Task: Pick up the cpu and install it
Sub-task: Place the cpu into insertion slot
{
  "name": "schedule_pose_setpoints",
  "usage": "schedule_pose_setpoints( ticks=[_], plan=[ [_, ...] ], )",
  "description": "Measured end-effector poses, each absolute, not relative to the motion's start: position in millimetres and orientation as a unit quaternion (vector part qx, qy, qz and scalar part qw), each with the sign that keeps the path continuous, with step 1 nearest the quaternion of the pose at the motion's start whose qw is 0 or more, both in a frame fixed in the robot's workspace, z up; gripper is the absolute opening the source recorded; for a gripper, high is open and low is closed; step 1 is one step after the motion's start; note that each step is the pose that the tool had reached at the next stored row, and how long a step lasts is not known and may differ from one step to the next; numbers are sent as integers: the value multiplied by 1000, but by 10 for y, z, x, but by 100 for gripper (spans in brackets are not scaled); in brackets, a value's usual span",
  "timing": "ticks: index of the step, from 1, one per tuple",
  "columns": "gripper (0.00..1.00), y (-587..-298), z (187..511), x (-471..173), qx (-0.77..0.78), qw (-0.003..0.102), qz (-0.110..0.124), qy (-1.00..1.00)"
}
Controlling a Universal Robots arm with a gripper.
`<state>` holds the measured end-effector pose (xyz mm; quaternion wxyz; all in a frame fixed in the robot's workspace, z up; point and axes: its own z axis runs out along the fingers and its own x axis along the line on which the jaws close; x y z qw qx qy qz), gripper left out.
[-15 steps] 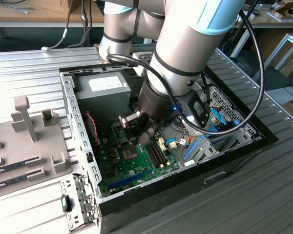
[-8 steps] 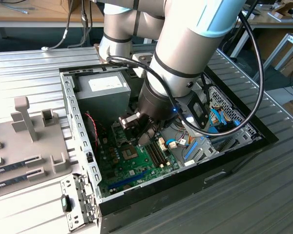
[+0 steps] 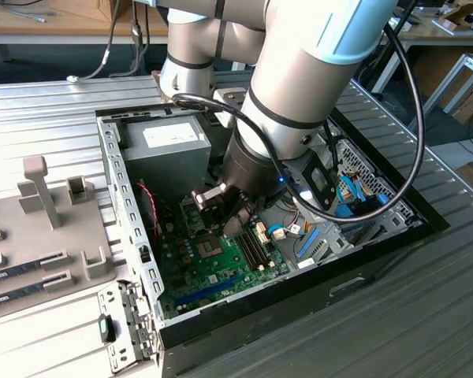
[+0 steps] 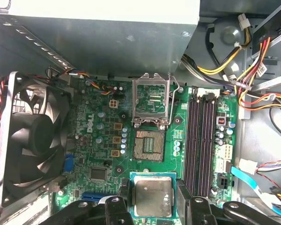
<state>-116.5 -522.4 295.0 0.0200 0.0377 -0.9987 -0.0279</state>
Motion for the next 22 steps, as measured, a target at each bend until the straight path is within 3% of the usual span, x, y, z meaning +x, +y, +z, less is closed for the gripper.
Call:
schedule_pose_setpoints(
  ticks=[22],
  plan=[
    [47, -5242, 2890, -1165, 38, 20, -28, -999]
  ],
)
